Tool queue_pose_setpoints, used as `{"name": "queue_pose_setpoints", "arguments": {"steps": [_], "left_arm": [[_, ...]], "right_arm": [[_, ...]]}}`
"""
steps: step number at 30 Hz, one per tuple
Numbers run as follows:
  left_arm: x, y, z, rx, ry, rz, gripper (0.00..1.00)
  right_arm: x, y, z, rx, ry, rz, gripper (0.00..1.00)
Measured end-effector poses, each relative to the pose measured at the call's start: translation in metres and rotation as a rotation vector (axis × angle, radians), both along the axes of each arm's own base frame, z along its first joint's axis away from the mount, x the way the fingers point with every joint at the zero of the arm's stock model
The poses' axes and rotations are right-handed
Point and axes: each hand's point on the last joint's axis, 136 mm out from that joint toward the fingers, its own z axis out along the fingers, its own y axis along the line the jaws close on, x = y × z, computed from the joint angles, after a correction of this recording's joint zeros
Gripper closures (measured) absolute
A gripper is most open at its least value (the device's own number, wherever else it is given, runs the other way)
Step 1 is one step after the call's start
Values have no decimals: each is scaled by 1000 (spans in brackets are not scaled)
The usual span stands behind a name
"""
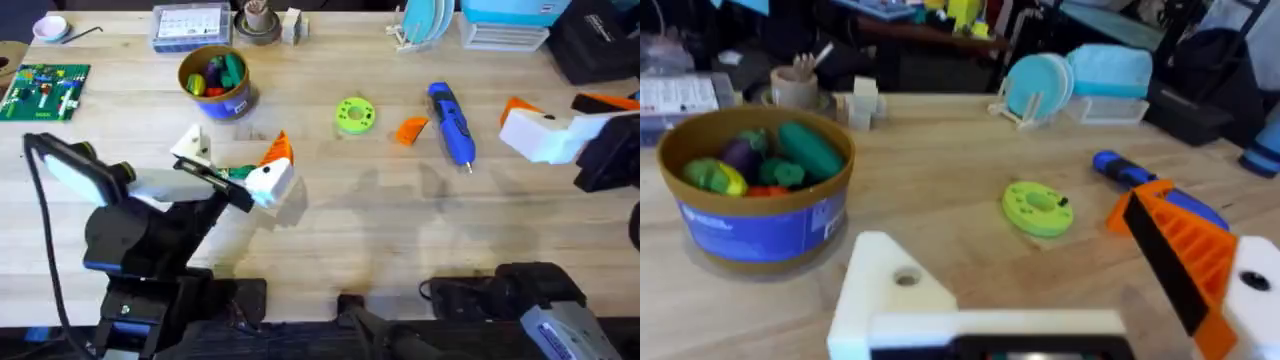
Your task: Pick up the gripper from the table and insert it into the empty holder that is missing its gripper. Then pick up a screw, insert it into the mounting hole, and use the screwdriver to tighten it. Finally, clean up the table by picking up the vegetable and placing it into the bucket.
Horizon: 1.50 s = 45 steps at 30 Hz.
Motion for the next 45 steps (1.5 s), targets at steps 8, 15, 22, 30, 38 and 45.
{"name": "queue_pose_setpoints", "arguments": {"steps": [8,15,22,30,38,45], "left_arm": [[0,0,-8,0,37,-2,7],[0,0,-8,0,37,-2,7],[0,0,-8,0,38,-2,8],[-1,0,-8,0,38,-3,7],[-8,-12,-8,-3,37,-83,7],[-24,-33,-7,15,23,-235,7]], "right_arm": [[0,0,0,0,0,0,7],[0,0,0,0,0,0,7],[0,0,0,0,0,0,8],[0,0,0,0,0,0,7],[0,0,0,0,0,0,7],[0,0,0,0,0,0,8]]}}
